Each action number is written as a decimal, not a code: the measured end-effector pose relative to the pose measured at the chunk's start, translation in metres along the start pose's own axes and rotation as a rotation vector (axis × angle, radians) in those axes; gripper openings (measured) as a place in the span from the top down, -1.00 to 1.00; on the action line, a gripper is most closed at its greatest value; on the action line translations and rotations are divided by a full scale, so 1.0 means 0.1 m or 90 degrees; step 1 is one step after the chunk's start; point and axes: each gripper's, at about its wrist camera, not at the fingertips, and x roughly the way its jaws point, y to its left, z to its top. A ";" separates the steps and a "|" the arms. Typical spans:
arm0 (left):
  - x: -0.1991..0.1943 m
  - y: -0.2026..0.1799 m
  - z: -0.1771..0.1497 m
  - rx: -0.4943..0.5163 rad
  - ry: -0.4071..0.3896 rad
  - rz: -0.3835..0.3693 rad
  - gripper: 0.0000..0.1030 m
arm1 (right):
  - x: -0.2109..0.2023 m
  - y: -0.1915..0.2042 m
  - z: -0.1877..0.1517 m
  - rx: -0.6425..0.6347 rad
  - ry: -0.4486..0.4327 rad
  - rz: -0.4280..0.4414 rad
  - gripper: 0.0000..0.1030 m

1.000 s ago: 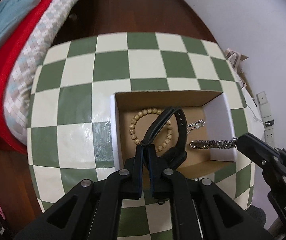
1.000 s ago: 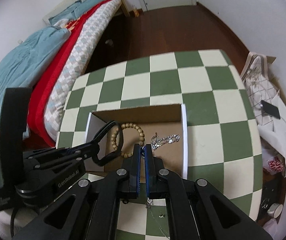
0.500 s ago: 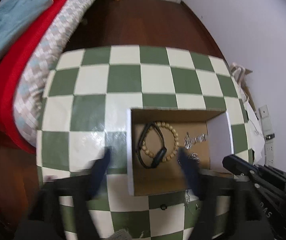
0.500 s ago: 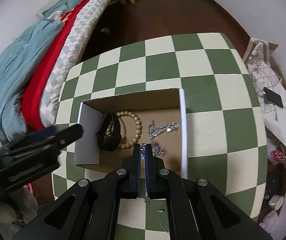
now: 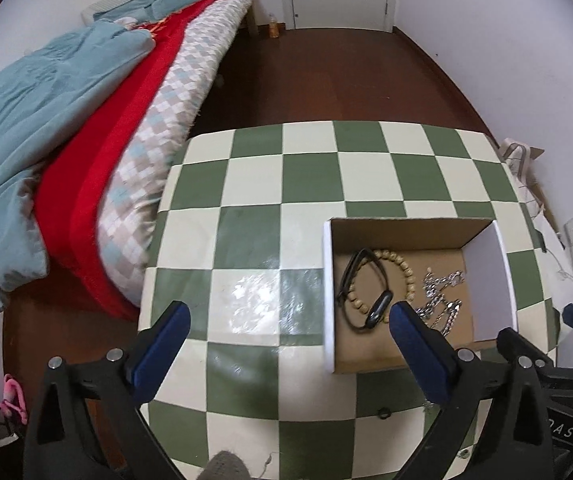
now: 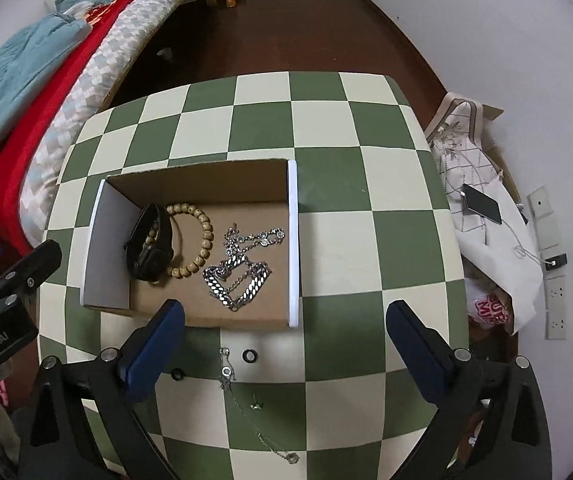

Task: Organize jewelry
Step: 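Raise both open tools away from the box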

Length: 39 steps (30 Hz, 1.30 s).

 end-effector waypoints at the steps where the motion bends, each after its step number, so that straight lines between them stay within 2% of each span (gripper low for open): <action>1: -0.02 0.00 -0.02 -0.001 -0.005 0.004 -0.97 | -0.02 0.01 -0.02 0.000 -0.003 -0.002 -0.98; 10: -0.38 0.06 -0.17 -0.007 -0.052 0.023 -0.97 | -0.38 0.09 -0.13 -0.024 -0.054 -0.020 -0.99; 21: -1.04 0.08 -0.41 -0.009 -0.120 0.026 -0.97 | -1.13 0.14 -0.43 -0.038 -0.149 -0.029 -0.99; 30: -1.55 0.12 -0.62 -0.018 -0.179 0.025 -0.97 | -1.62 0.06 -0.77 -0.021 -0.204 -0.008 -0.99; 33: -1.60 0.15 -0.73 -0.032 -0.193 0.028 -0.97 | -1.60 0.01 -0.90 -0.011 -0.199 0.005 -0.99; 36: -1.52 0.15 -0.86 -0.036 -0.194 0.064 -0.97 | -1.33 -0.05 -1.08 0.001 -0.166 -0.003 -0.99; 39: -1.26 0.11 -0.99 -0.021 -0.158 0.108 -0.97 | -0.91 -0.15 -1.27 0.024 -0.112 0.010 -0.92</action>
